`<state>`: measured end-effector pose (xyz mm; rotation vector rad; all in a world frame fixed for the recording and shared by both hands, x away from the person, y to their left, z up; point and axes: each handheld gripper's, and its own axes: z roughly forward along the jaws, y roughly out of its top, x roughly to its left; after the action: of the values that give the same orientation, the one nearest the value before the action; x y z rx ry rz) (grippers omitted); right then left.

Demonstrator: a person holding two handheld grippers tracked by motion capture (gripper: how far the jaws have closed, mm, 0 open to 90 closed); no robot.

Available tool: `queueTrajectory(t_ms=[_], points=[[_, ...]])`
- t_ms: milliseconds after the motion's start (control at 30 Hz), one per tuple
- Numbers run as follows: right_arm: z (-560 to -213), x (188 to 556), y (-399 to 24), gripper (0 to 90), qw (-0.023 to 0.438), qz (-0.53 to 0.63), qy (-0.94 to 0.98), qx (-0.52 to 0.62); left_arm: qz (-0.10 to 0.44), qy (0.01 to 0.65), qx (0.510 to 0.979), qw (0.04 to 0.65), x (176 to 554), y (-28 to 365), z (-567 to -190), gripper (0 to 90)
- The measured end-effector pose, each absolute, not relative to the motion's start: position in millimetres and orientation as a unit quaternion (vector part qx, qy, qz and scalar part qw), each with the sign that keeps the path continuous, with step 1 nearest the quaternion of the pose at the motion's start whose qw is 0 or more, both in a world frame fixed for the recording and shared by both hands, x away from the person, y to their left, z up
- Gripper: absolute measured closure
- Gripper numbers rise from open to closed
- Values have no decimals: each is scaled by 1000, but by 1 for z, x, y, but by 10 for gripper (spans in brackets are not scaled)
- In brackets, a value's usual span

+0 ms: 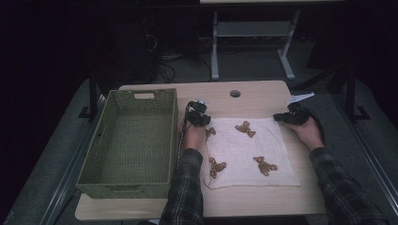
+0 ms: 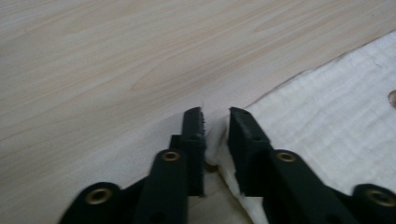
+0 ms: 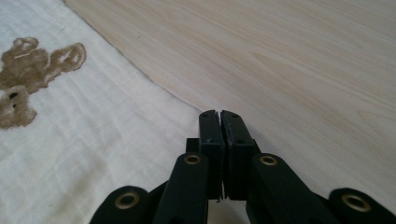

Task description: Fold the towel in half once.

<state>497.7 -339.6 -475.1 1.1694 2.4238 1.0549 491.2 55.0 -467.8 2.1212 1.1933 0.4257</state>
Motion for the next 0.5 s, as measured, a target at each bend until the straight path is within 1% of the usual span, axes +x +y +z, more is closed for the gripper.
queueTrajectory(t_ms=[67,200,367,500], points=[[-474,499,-341,883,128,360,832,403,162,457,811,328,491,54,-467,865],[-460,501,-344,884,144,366,826,404,173,460,797,351,489,55,-458,866],[-434,506,-353,885,165,377,817,404,197,452,784,377,488,52,-434,867],[-419,506,-357,885,175,387,811,402,221,440,782,383,485,50,-414,867]])
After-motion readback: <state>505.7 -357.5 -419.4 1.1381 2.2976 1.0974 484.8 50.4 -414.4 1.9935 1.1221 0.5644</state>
